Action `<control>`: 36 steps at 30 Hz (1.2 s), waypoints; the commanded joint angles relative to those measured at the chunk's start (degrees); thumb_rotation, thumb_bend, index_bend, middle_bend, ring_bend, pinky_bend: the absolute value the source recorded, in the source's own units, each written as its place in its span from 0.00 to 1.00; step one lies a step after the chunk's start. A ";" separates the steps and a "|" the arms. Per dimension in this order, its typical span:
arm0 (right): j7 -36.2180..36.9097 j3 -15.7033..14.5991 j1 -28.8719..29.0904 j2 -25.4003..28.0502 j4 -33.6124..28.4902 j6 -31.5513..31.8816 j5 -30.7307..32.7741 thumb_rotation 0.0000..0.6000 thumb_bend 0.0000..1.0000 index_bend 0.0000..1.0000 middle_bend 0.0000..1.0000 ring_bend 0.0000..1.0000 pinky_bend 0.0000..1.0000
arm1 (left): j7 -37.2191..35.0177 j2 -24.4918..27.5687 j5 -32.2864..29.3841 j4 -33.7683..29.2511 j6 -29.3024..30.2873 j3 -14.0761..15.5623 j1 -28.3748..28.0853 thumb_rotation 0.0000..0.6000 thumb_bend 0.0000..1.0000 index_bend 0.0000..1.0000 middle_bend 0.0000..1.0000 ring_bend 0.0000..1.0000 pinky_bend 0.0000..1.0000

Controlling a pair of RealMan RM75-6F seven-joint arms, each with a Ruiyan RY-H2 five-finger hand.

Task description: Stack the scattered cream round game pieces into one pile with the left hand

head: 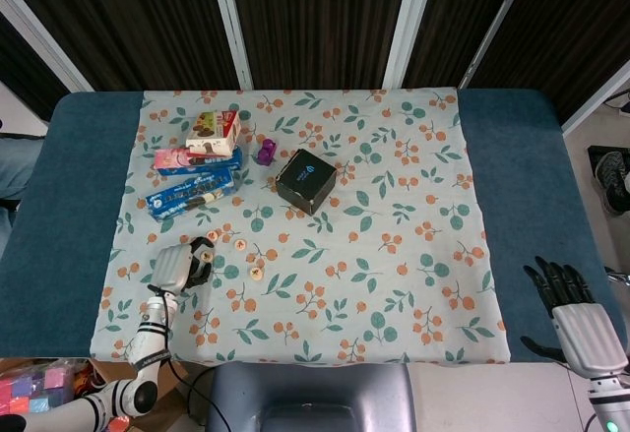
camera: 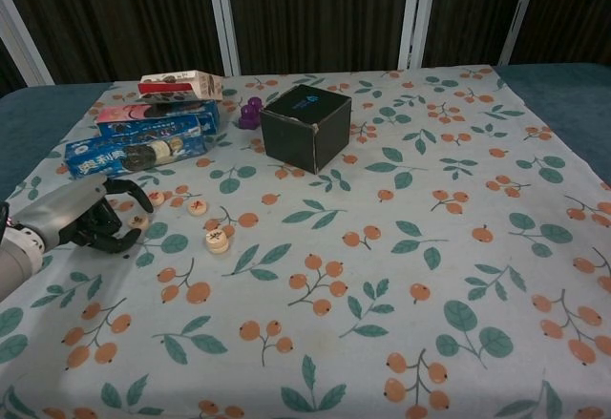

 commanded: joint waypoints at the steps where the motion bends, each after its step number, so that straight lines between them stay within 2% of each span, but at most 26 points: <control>1: -0.02 -0.01 -0.02 0.00 0.00 0.00 0.01 1.00 0.17 0.00 0.00 0.00 0.00 | -0.14 -0.01 -0.03 0.27 -0.13 0.07 0.03 1.00 0.45 0.40 1.00 1.00 1.00; 13: 0.03 0.01 0.02 -0.02 -0.02 -0.04 0.03 1.00 0.17 0.00 0.00 0.00 0.00 | -0.72 -0.32 0.10 0.93 -0.45 0.18 -0.07 1.00 0.45 0.43 1.00 1.00 1.00; 20: 0.11 -0.05 0.08 0.03 0.03 -0.17 -0.04 1.00 0.17 0.00 0.00 0.00 0.00 | -1.10 -0.10 0.66 0.46 0.51 0.03 0.09 1.00 0.45 0.49 1.00 1.00 1.00; 24: 0.10 -0.08 0.09 0.01 0.00 -0.18 -0.11 1.00 0.17 0.00 0.00 0.00 0.00 | -1.04 1.14 1.81 -2.27 2.41 -0.12 0.43 1.00 0.45 0.50 1.00 1.00 1.00; 30: -0.02 -0.30 0.13 -0.08 0.05 -0.17 -0.62 1.00 0.17 0.00 0.00 0.00 0.00 | 0.29 2.90 3.98 -9.60 5.10 0.18 0.66 1.00 0.45 0.50 1.00 1.00 1.00; 36: -0.34 -0.66 0.47 -0.19 0.27 -0.76 -1.31 1.00 0.17 0.00 0.00 0.00 0.00 | 4.42 1.75 5.16 -14.40 5.98 0.91 -0.38 1.00 0.45 0.49 1.00 1.00 1.00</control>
